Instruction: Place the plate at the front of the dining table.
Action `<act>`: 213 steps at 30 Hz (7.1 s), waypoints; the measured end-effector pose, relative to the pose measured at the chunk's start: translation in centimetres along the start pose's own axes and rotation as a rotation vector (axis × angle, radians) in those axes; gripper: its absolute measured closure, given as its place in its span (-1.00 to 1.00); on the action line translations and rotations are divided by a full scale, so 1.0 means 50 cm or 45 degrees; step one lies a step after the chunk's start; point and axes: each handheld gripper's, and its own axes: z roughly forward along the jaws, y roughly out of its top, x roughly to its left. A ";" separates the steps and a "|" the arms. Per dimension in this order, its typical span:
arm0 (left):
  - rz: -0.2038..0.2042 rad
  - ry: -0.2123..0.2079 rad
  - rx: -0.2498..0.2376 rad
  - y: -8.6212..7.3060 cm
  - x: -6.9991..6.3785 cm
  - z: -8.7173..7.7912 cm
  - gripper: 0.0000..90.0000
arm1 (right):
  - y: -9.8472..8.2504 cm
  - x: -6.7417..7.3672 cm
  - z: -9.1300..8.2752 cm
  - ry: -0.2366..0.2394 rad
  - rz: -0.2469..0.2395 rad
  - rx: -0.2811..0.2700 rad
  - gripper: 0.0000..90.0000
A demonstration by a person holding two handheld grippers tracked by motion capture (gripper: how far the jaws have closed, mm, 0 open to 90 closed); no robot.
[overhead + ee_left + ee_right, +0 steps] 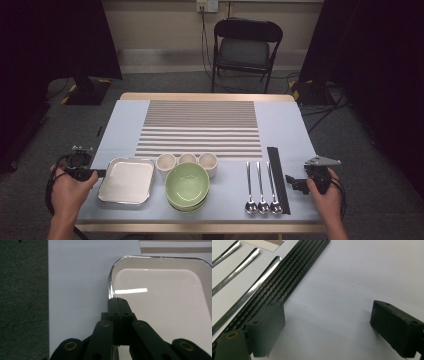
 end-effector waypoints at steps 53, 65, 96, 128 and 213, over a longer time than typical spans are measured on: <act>0.023 -0.005 -0.030 0.007 0.013 0.014 0.94 | 0.000 0.000 0.000 0.000 -0.001 -0.001 -0.75; -0.033 -0.012 -0.039 0.010 0.016 0.015 0.97 | 0.000 0.001 0.000 0.000 0.001 0.001 -0.75; -0.119 0.007 -0.140 0.009 0.025 -0.007 0.98 | 0.000 0.000 0.000 0.000 0.000 0.000 -0.75; -0.130 -0.069 -0.111 -0.013 0.040 0.009 0.93 | 0.000 0.000 0.000 0.000 0.000 0.001 -0.75; -0.359 -0.137 -0.228 0.097 0.048 -0.043 0.98 | 0.000 0.001 0.000 -0.002 0.000 0.000 -0.75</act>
